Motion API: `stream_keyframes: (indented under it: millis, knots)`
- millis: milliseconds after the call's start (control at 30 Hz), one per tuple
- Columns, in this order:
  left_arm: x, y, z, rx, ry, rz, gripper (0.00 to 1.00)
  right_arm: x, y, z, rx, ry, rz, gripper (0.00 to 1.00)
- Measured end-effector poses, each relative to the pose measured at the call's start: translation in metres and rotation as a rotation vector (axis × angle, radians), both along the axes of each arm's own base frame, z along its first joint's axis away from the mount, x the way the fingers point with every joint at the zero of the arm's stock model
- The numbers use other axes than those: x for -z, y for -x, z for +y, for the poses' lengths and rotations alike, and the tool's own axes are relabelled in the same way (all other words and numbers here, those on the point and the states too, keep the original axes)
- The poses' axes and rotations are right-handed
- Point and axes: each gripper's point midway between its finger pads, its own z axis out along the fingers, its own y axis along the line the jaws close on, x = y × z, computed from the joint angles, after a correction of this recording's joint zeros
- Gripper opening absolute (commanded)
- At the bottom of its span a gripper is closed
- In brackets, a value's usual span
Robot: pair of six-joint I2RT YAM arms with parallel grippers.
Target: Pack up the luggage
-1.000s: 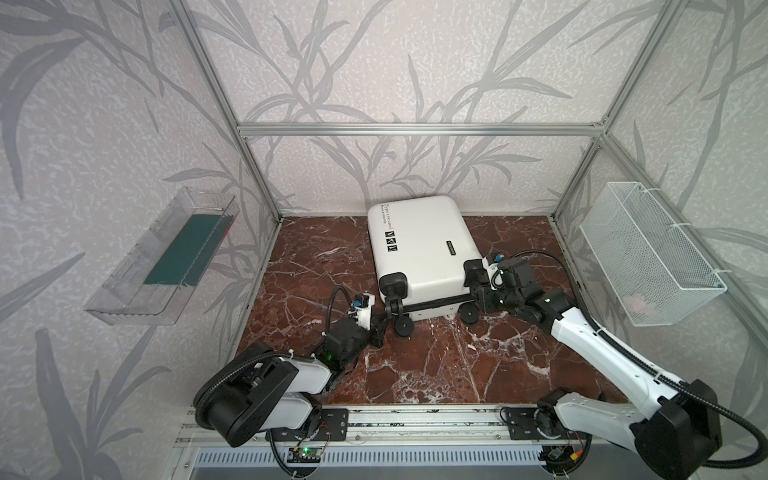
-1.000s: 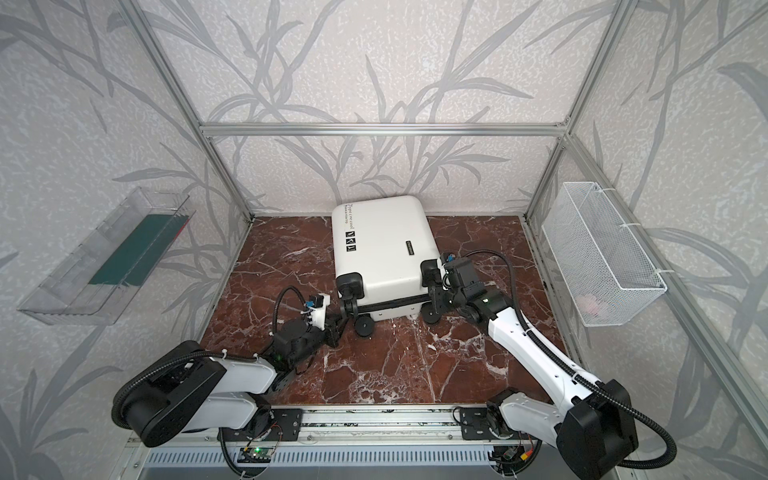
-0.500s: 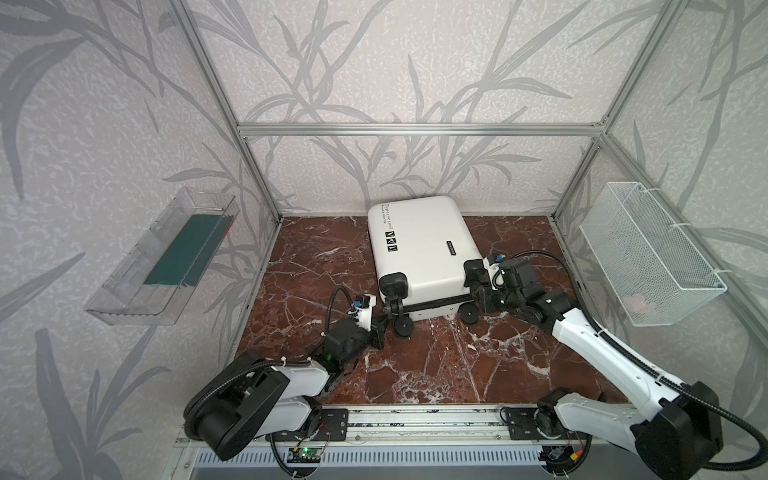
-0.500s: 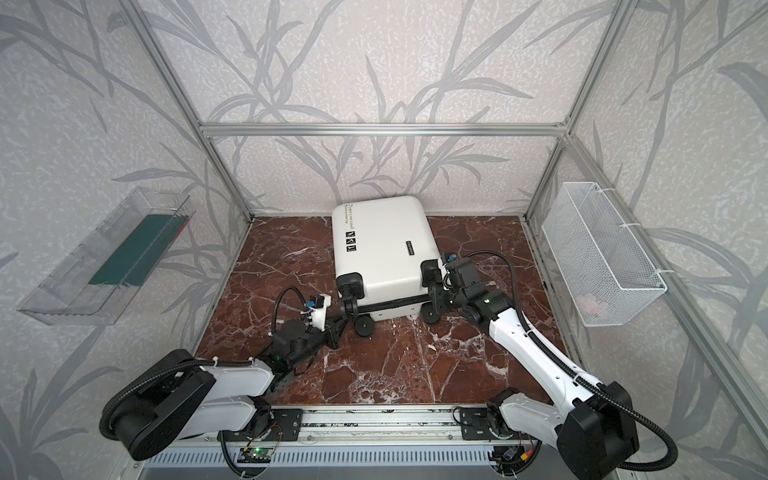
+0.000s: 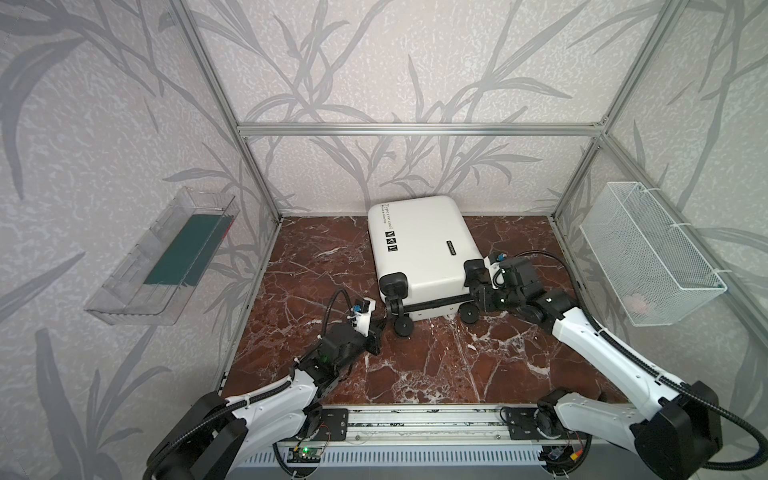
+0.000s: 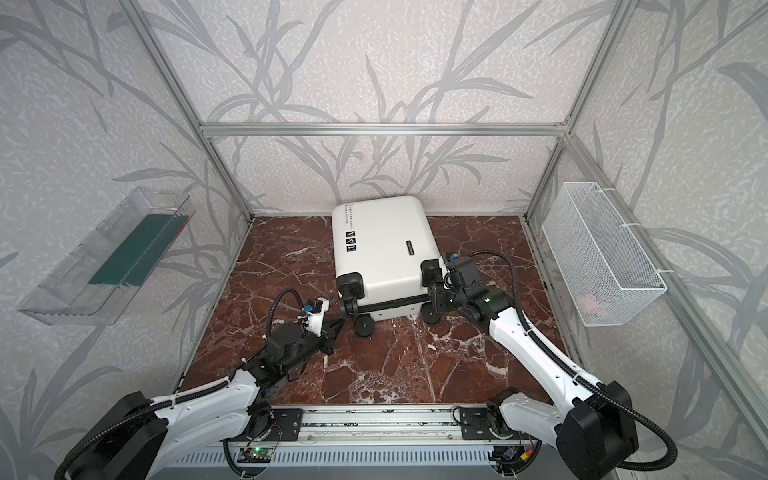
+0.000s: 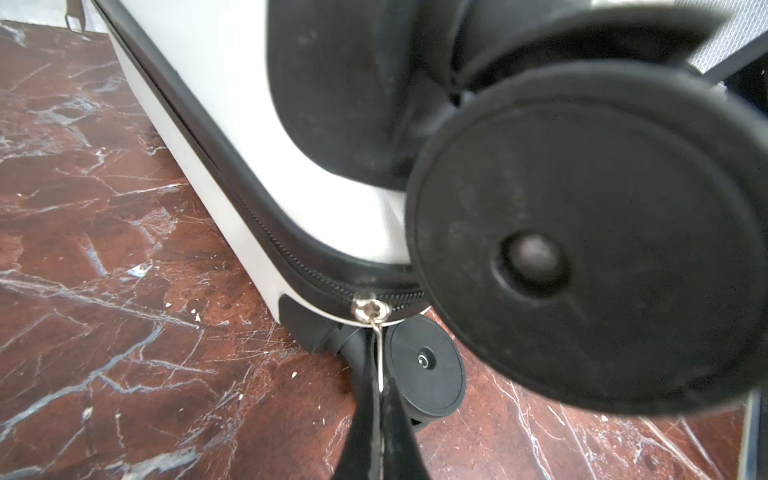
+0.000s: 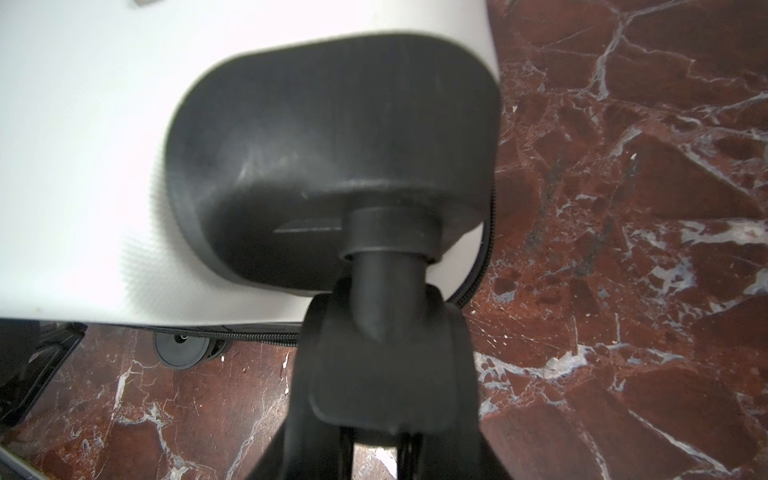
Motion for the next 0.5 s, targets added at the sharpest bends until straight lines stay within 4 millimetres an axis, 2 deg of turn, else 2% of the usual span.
stream_keyframes:
  millis: [500]
  knots:
    - [0.002, 0.014, -0.041, 0.105, -0.118, -0.085, 0.00, 0.000, -0.001, -0.003, 0.013, 0.002, 0.006, 0.00]
